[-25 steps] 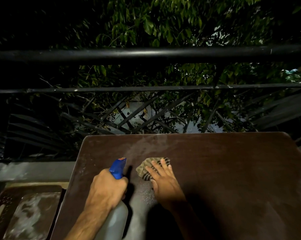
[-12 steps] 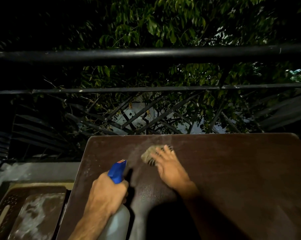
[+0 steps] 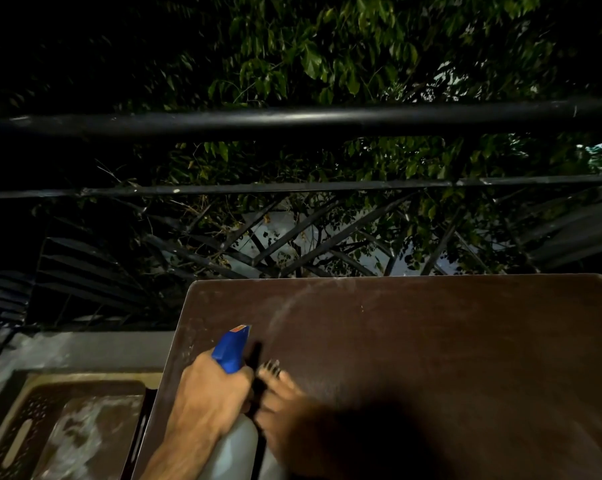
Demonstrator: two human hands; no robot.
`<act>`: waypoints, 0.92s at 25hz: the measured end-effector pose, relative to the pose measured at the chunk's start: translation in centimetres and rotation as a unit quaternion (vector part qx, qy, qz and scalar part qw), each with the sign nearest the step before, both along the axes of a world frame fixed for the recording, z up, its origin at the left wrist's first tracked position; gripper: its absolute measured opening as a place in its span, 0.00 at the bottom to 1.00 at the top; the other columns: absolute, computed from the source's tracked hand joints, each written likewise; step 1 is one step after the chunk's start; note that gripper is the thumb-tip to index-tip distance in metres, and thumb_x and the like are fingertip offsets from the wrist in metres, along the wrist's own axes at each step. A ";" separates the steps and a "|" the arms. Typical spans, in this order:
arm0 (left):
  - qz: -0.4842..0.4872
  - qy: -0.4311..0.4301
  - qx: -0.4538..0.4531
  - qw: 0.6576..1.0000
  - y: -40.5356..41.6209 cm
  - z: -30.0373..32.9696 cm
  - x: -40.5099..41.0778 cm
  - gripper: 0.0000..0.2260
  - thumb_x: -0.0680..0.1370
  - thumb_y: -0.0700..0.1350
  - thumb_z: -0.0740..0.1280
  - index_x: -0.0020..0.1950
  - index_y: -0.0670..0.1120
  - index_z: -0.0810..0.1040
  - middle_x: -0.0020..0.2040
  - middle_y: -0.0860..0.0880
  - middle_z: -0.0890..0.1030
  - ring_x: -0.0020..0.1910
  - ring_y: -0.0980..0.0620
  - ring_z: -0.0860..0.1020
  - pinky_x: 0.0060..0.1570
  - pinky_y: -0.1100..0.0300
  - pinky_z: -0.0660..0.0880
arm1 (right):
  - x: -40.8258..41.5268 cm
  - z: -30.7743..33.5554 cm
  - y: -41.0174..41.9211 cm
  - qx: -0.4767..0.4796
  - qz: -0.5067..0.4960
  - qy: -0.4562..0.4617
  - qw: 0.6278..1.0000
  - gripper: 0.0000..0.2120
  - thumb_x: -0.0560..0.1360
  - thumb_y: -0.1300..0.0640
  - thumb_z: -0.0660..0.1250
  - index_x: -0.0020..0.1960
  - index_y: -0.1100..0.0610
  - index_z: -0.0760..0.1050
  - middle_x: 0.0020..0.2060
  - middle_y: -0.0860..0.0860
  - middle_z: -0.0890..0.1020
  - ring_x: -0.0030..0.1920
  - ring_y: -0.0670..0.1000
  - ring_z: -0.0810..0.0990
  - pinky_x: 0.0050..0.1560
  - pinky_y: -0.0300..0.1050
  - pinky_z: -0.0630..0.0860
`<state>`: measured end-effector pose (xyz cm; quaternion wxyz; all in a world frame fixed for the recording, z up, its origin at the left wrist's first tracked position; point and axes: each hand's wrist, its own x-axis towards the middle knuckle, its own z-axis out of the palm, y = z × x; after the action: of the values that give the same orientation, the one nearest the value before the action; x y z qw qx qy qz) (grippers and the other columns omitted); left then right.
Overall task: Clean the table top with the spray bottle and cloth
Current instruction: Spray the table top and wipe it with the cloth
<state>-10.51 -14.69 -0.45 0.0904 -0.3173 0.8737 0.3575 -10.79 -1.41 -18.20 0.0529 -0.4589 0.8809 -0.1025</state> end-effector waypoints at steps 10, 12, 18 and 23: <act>-0.026 -0.012 -0.012 1.000 -1.8 -0.7 0.8 0.04 0.71 0.47 0.72 0.42 0.48 0.81 0.34 0.45 0.84 0.36 0.45 0.82 0.37 0.54 0.77 | -13.1 3.5 5.0 -0.093 -0.311 -0.038 0.945 0.25 0.82 0.55 0.55 0.78 0.44 0.57 0.78 0.45 0.55 0.78 0.53 0.43 0.75 0.52 0.38; -0.012 -0.015 -0.003 1.000 -2.1 -0.5 0.9 0.07 0.68 0.48 0.71 0.39 0.45 0.82 0.33 0.45 0.85 0.35 0.45 0.83 0.37 0.53 0.78 | -11.4 3.2 3.0 -0.088 -0.313 -0.013 0.946 0.25 0.81 0.55 0.55 0.77 0.45 0.58 0.78 0.47 0.56 0.78 0.55 0.46 0.75 0.54 0.39; -0.002 -0.005 -0.005 1.000 -1.3 1.0 0.1 0.08 0.72 0.46 0.71 0.40 0.42 0.78 0.36 0.43 0.81 0.38 0.40 0.79 0.33 0.55 0.70 | -1.0 -0.4 -3.7 0.105 -0.084 -0.001 0.991 0.18 0.73 0.46 0.55 0.45 0.46 0.83 0.62 0.48 0.80 0.77 0.61 0.54 0.75 0.61 0.39; -0.004 -0.006 -0.004 1.000 -0.9 1.5 0.4 0.08 0.73 0.46 0.71 0.37 0.45 0.76 0.34 0.47 0.80 0.34 0.48 0.77 0.32 0.57 0.70 | -1.6 1.4 -1.7 0.082 -0.072 -0.035 0.993 0.17 0.75 0.47 0.55 0.46 0.43 0.84 0.60 0.43 0.80 0.69 0.52 0.71 0.76 0.57 0.40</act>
<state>-10.09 -15.58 1.07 0.0958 -0.3158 0.8759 0.3519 -12.37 -3.08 -16.76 0.1140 -0.3845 0.9147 -0.0492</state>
